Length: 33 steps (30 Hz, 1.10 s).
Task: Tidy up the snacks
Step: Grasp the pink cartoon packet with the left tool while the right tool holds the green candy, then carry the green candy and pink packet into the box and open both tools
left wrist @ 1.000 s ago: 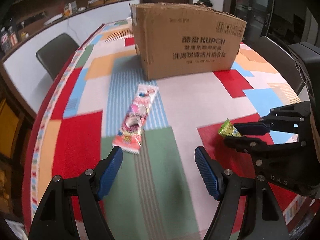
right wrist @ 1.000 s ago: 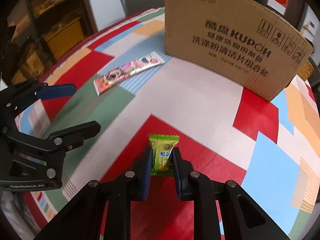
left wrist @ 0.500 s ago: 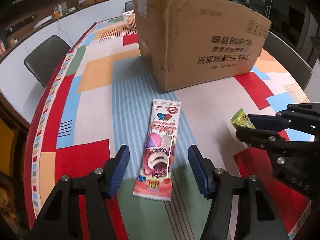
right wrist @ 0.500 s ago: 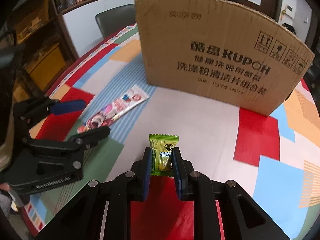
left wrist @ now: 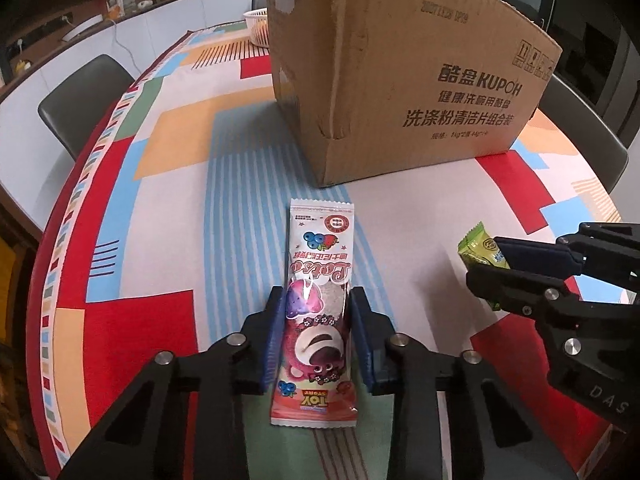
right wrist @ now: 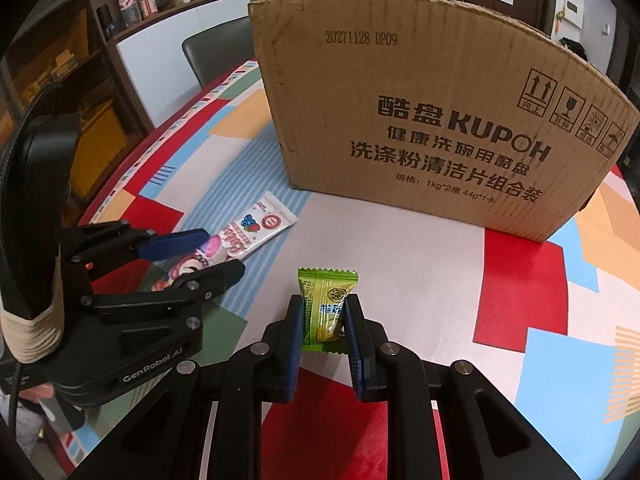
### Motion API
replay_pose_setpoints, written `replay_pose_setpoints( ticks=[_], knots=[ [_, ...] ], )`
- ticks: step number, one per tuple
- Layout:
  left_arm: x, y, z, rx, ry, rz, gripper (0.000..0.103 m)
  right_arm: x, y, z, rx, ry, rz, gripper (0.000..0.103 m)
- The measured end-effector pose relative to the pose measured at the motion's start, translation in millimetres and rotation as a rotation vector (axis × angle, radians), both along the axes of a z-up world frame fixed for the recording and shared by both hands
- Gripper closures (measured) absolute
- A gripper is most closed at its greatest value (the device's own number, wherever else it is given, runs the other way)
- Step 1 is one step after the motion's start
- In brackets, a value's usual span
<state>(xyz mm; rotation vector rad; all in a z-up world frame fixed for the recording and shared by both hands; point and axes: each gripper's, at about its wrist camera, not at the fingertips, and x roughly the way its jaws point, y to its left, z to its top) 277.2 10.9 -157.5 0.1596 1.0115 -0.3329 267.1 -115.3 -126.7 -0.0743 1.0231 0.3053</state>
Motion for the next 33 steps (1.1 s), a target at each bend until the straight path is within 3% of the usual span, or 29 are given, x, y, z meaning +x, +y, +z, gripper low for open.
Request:
replay_pose_setpoints(
  ticks=[3, 12, 22, 33],
  knots=[
    [-3.6, -3.3, 2.3, 0.011, -0.006, -0.012, 0.078, -1.3, -3.9, 1.3, 0.010, 0.000, -0.007, 0.082],
    [-25.6, -4.4, 30.8, -0.027, -0.061, 0.017, 0.079, -12.1, -16.1, 14.9, 0.038, -0.016, -0.013, 0.082],
    [-48.5, -9.0, 77.1, -0.077, -0.157, 0.023, 0.079, -30.6, -30.4, 49.4, 0.069, -0.090, -0.034, 0.082],
    [-48.6, -21.0, 128.2, -0.131, -0.264, 0.014, 0.079, -39.2, -50.4, 99.6, 0.094, -0.212, -0.071, 0.082]
  ],
)
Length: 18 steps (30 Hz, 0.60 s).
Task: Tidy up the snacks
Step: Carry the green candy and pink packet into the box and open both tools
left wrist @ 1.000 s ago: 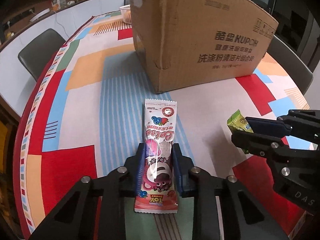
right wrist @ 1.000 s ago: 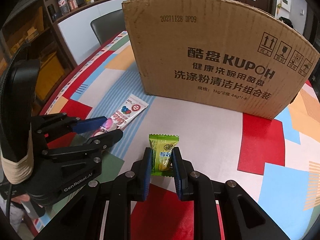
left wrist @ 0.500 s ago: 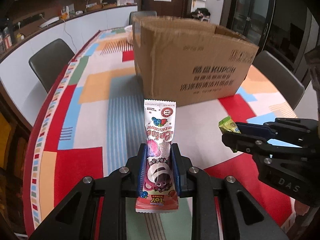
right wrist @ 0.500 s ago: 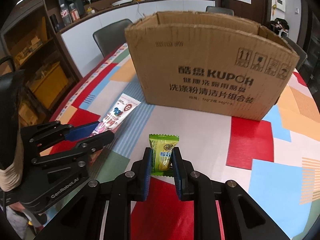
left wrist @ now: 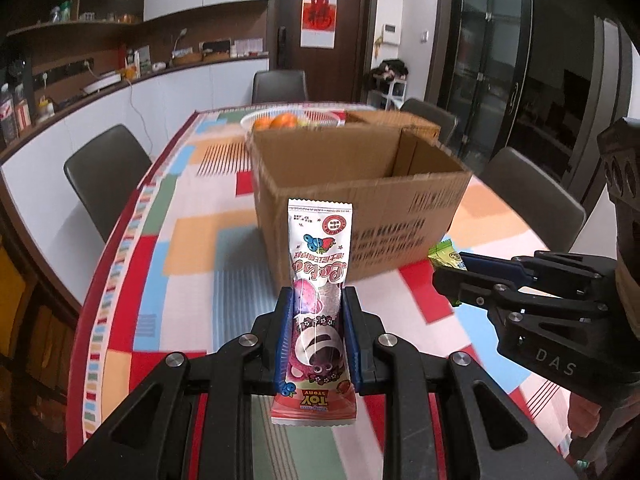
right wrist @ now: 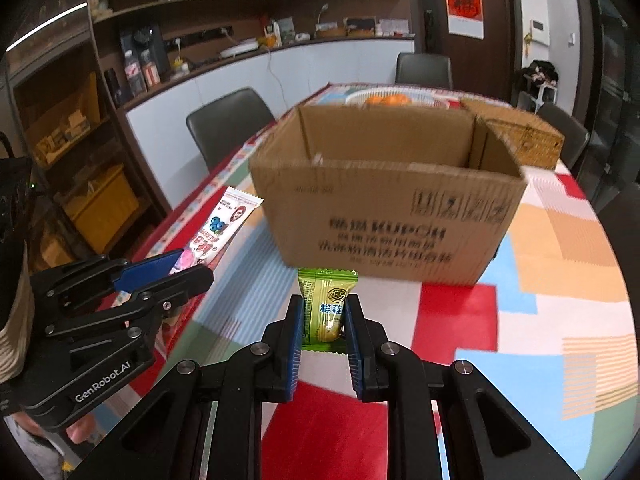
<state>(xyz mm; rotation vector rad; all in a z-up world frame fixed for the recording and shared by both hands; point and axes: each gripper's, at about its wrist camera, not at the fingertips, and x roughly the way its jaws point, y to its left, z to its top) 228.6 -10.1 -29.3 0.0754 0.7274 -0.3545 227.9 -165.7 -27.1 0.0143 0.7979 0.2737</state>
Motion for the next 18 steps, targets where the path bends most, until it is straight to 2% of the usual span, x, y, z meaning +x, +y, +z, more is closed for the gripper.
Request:
replay_pose_setpoints(
  ticks=[10, 18],
  knots=[
    [20.4, -17.8, 41.5, -0.007, -0.075, -0.023, 0.079, 14.4, -17.3, 44.0, -0.004, -0.101, -0.042, 0.082],
    [53.7, -32.9, 68.7, -0.008, -0.097, -0.055, 0.079, 42.2, -31.8, 71.2, -0.011, -0.145, -0.066, 0.082]
  ],
)
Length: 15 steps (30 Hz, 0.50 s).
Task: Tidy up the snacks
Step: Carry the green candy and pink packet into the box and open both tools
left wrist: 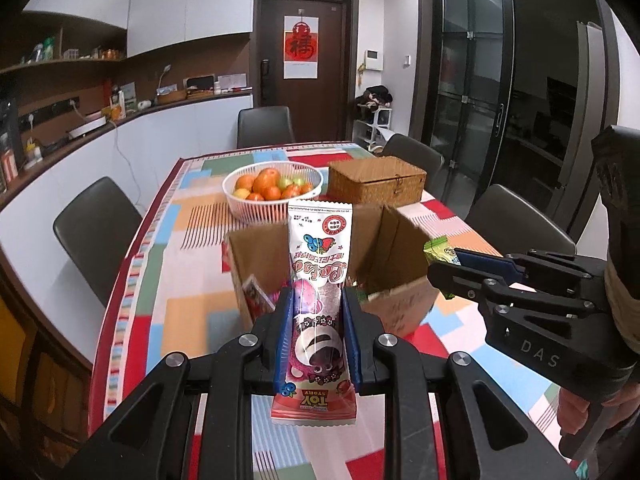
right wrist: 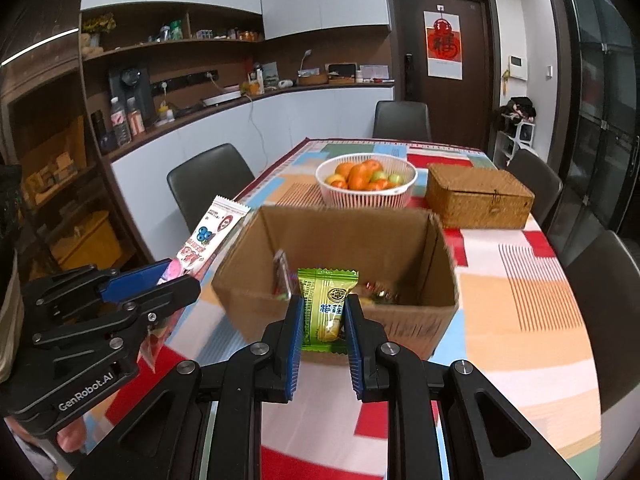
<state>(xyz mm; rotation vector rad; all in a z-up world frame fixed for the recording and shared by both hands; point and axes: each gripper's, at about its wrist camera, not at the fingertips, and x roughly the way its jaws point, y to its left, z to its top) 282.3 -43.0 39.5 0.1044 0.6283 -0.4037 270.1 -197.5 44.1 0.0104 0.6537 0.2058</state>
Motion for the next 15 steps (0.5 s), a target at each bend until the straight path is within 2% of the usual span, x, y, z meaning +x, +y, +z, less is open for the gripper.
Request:
replay_pose_setpoints(
  ticks=[6, 15],
  knots=[
    [39.2, -14.8, 7.7, 0.013, 0.029, -0.005, 0.079, 32.5, -11.2, 10.4, -0.005, 0.011, -0.014, 0.082],
    [89.3, -28.8, -9.2, 0.013, 0.127, 0.016, 0.077, 78.1, -24.8, 2.8, -0.021, 0.062, -0.047, 0.082]
  ],
)
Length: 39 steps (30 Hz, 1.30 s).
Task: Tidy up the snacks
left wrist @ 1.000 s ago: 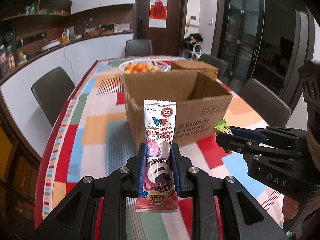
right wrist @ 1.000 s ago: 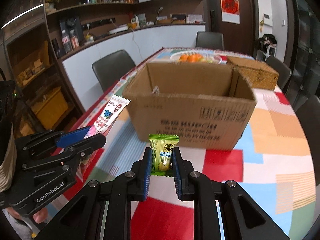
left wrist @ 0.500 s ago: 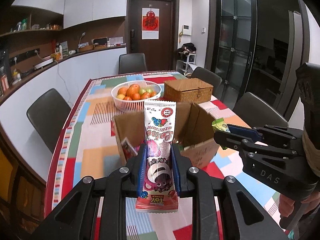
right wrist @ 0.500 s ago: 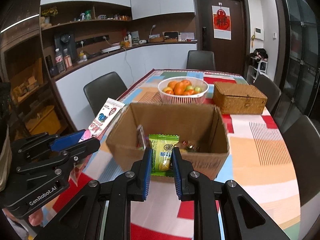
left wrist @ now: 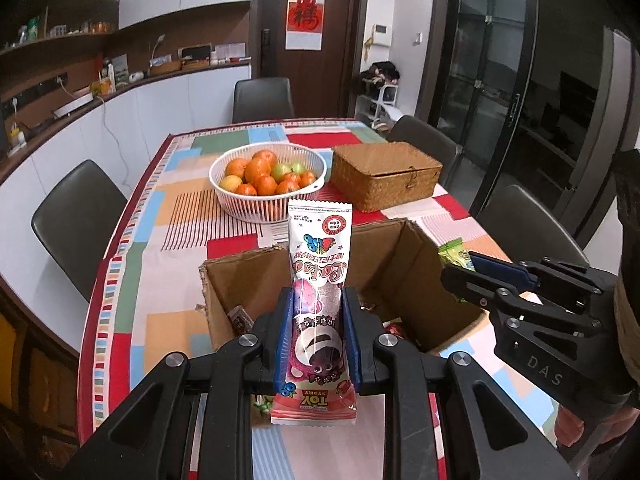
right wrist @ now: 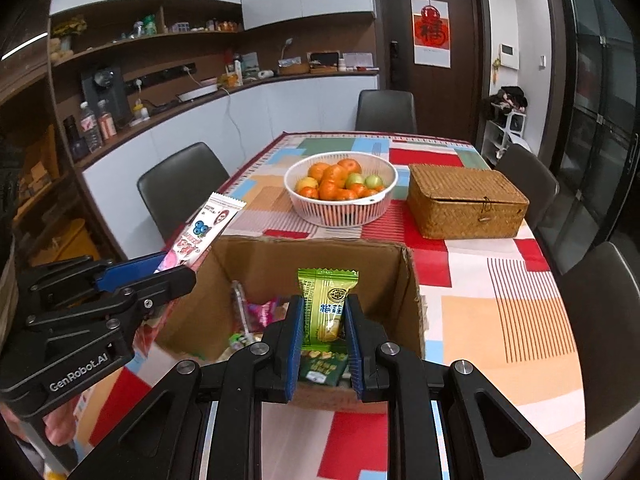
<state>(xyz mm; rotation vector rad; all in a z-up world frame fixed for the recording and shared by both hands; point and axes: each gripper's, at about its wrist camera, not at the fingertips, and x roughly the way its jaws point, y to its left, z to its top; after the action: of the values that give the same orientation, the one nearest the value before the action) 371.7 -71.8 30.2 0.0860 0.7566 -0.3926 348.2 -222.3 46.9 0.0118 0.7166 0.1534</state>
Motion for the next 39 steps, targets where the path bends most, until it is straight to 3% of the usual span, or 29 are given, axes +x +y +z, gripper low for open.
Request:
replay_pose_setpoints(
  ticks=[3, 4, 7, 12, 26, 29, 34, 39],
  knots=[
    [10.5, -2.9, -5.8, 0.023, 0.007, 0.041, 0.066, 12.3, -5.2, -6.1, 0.010, 0.022, -0.012, 0.082],
    [11.1, -3.0, -7.2, 0.026, 0.006, 0.046, 0.066, 15.6, -7.3, -8.4, 0.011, 0.028, -0.018, 0.080],
    [4.2, -3.5, -9.6, 0.057, -0.009, 0.053, 0.065, 22.4, -13.6, -14.1, 0.011, 0.053, -0.050, 0.064],
    [-23.1, 1.8, -5.2, 0.082, -0.067, 0.085, 0.061, 10.6, -19.5, -15.5, 0.017, 0.033, -0.069, 0.063],
    [-125.6, 30.5, 10.6, 0.027, -0.151, 0.143, 0.046, -90.7, -6.0, 1.8, 0.001, -0.111, -0.075, 0.047],
    [-148.9, 33.7, 14.9, 0.035, -0.194, 0.161, 0.032, -114.6, -3.3, 3.7, -0.003, -0.131, -0.079, 0.038],
    [-177.6, 41.7, 17.0, 0.023, -0.216, 0.187, 0.029, -150.4, 0.3, 2.3, -0.017, -0.164, -0.098, 0.031],
    [-199.8, 44.2, 15.8, 0.030, -0.246, 0.209, 0.018, -182.8, 3.0, 1.8, -0.019, -0.182, -0.110, 0.024]
  ],
)
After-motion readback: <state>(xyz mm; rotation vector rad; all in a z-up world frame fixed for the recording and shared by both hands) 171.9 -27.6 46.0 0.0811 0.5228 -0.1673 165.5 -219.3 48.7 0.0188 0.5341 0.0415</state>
